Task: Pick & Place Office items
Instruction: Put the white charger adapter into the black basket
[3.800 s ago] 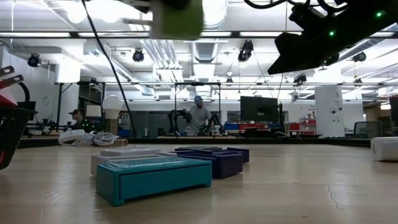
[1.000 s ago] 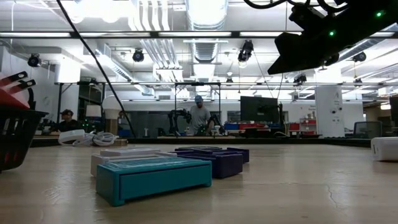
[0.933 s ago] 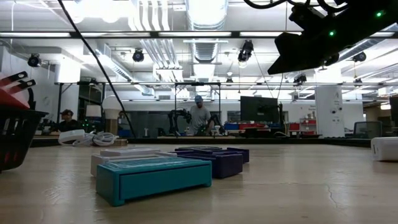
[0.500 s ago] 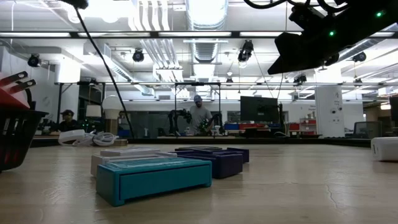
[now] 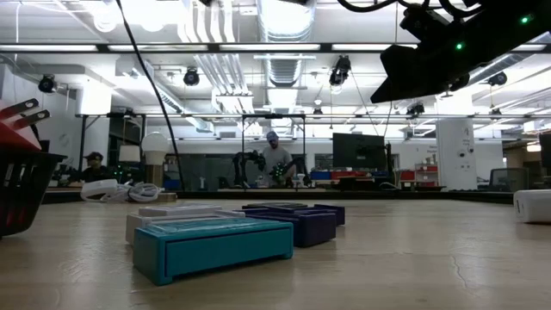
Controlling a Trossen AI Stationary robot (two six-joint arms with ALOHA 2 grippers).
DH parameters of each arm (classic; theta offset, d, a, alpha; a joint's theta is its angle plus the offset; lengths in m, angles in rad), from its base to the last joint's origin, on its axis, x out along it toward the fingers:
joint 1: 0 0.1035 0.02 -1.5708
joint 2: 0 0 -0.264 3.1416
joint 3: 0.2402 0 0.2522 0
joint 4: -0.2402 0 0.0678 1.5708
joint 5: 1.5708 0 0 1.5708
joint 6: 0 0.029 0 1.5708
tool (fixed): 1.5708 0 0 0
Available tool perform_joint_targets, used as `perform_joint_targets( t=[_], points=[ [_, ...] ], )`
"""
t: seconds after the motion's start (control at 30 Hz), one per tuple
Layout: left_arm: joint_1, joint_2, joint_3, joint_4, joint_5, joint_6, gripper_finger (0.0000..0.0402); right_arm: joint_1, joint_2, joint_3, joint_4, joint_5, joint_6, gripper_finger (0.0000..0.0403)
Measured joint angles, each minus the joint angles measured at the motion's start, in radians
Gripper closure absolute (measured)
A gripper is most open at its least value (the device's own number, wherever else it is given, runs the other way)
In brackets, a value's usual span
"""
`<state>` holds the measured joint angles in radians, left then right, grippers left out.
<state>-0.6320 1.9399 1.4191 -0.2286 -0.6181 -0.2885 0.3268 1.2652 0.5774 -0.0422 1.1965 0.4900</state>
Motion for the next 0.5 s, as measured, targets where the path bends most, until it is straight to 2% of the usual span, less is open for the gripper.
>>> perform_joint_targets(
  t=[0.17,0.3,0.4,0.5],
  points=[
    [0.127,0.000,-0.143,0.319,0.311,0.085,0.0148,0.000,0.000,0.000,0.000,0.000,0.000,0.0199],
    [0.225,-0.002,-0.302,0.637,0.536,0.119,0.0149,0.000,0.000,0.000,0.000,0.000,0.000,0.0199],
    [0.291,-0.013,-0.433,0.846,0.620,0.114,0.0149,0.000,0.000,0.000,0.000,0.000,0.000,0.0199],
    [0.353,-0.044,-0.556,1.021,0.645,0.088,0.0149,0.000,0.000,0.000,0.000,0.000,0.000,0.0199]
  ],
)
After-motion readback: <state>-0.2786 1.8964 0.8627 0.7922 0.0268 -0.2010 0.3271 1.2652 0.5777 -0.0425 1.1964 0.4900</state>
